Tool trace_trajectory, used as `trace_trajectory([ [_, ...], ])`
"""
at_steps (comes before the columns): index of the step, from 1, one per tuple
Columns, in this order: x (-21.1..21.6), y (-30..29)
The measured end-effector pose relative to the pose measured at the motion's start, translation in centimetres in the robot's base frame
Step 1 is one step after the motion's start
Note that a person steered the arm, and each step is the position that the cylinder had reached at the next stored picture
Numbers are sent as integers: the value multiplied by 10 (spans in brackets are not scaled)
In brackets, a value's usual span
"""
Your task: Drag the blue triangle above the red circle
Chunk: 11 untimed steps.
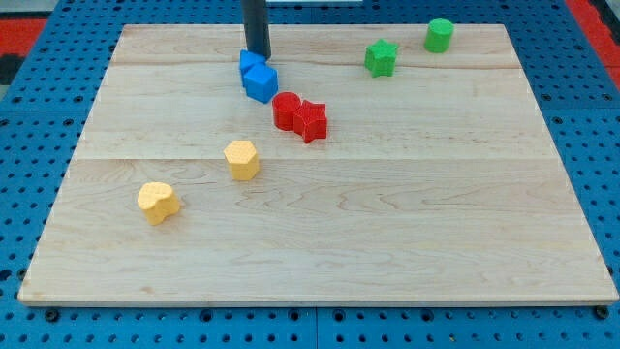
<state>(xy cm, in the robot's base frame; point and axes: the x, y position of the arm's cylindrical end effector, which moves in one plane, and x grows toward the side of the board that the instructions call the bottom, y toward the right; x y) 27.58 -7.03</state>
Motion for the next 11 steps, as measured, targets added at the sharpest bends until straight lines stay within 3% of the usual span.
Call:
trace_trajectory([
  [3, 62, 36],
  [5, -36, 7],
  [6, -20, -64],
  [7, 31, -40],
  [8, 55, 23],
  [9, 1, 11],
  [10, -55, 65],
  [11, -56, 166],
])
